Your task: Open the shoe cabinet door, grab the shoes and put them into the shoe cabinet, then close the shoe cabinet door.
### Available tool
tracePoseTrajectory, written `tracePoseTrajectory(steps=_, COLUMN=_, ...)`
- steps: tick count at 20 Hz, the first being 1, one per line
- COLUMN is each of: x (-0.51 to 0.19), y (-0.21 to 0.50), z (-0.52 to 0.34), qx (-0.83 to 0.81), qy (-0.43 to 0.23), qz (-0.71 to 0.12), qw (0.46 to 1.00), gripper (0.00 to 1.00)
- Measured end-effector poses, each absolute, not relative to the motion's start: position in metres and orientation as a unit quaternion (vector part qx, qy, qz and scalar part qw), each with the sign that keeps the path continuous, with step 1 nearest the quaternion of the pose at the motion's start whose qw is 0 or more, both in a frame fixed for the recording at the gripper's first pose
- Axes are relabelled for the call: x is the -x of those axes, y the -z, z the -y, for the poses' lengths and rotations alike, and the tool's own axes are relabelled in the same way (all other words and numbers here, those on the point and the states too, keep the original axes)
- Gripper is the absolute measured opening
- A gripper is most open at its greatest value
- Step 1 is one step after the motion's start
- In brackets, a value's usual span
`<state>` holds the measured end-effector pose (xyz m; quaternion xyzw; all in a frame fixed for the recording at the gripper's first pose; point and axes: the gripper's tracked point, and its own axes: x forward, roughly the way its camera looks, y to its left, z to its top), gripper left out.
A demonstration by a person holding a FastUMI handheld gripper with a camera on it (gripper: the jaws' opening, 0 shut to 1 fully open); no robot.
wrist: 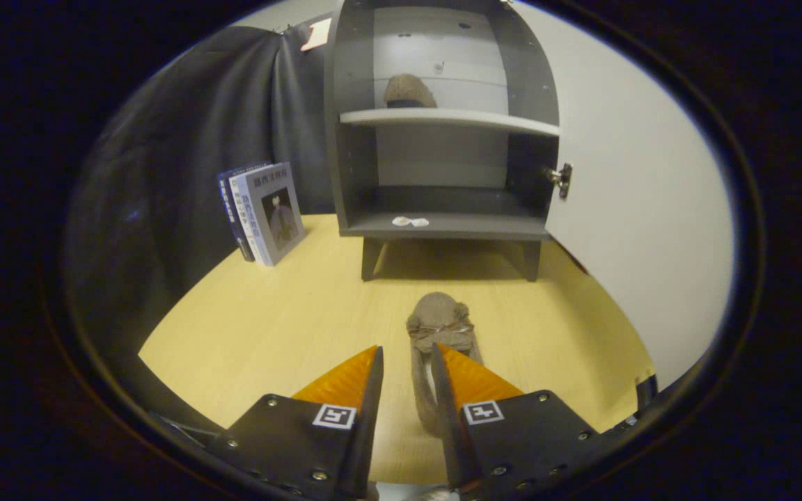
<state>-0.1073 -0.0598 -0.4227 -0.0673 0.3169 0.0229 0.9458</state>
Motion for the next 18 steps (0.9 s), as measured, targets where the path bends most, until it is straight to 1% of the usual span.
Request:
tracePoseTrajectory(steps=5, x=0.079, y=0.486, z=0.068, qx=0.082, qy=-0.010, qz=-0.358, qw=0.930, gripper=0.42)
tracePoseTrajectory(steps=10, x=0.061, y=0.513, z=0.072, qx=0.094, qy=-0.002, qz=-0.385, qw=0.918, gripper=0.42)
tracePoseTrajectory(steps=13, x=0.048, y=0.514, z=0.073, qx=0.102, qy=0.000, qz=-0.386, qw=0.917, gripper=0.42)
tracePoseTrajectory(steps=16, x=0.039, y=0.518, z=0.075, qx=0.106, qy=0.002, qz=-0.387, qw=0.916, gripper=0.10)
tracePoseTrajectory(steps=18, x=0.034, y=0.513, z=0.078, qx=0.113, qy=0.012, qz=-0.379, qw=0.919, gripper=0.10)
